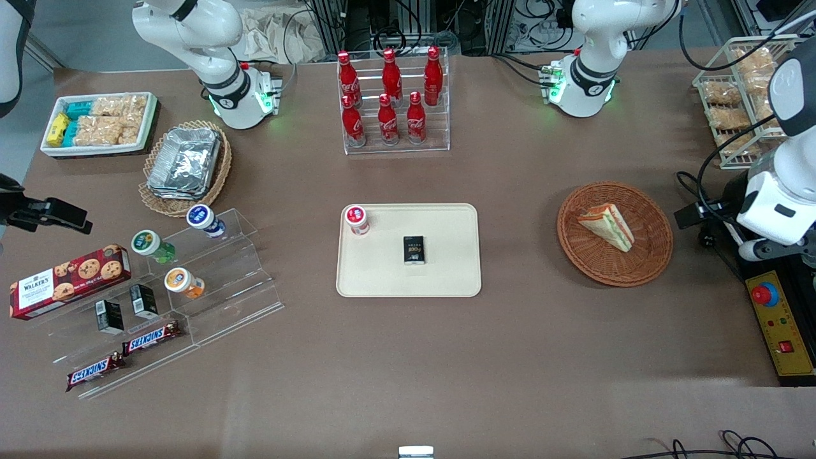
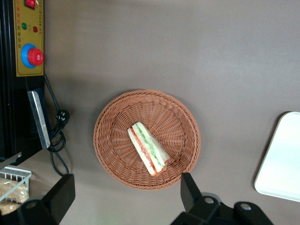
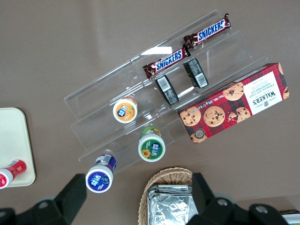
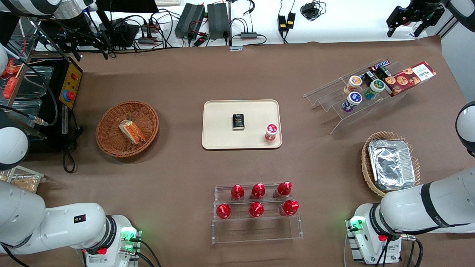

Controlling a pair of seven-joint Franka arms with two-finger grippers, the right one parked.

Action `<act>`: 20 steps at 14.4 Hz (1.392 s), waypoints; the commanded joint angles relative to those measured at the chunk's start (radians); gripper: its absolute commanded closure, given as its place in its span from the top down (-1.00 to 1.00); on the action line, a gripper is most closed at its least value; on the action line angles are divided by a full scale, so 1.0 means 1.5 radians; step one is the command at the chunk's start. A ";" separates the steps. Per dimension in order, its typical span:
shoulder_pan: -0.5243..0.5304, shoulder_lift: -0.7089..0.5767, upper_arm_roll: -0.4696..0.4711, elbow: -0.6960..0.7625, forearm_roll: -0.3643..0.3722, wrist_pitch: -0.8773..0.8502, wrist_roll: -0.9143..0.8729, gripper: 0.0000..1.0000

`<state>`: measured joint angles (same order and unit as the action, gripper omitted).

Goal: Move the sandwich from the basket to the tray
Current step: 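Move the left gripper over the wrapped sandwich in the wicker basket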

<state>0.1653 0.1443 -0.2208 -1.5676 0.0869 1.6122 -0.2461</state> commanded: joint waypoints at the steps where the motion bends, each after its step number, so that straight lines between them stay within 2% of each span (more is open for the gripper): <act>1: -0.004 0.018 -0.002 0.031 0.004 -0.019 -0.009 1.00; 4: -0.032 0.034 -0.002 0.033 0.008 -0.018 -0.036 1.00; 7: -0.047 0.056 -0.002 0.033 0.003 -0.002 -0.239 1.00; 12: -0.065 0.073 -0.001 0.017 -0.005 0.018 -0.440 1.00; 16: -0.074 0.067 -0.001 -0.045 0.009 0.028 -0.467 1.00; 20: -0.074 0.051 -0.001 -0.127 0.010 0.116 -0.563 1.00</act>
<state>0.0612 0.2575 -0.2262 -1.6766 0.0884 1.7207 -1.0199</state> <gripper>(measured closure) 0.000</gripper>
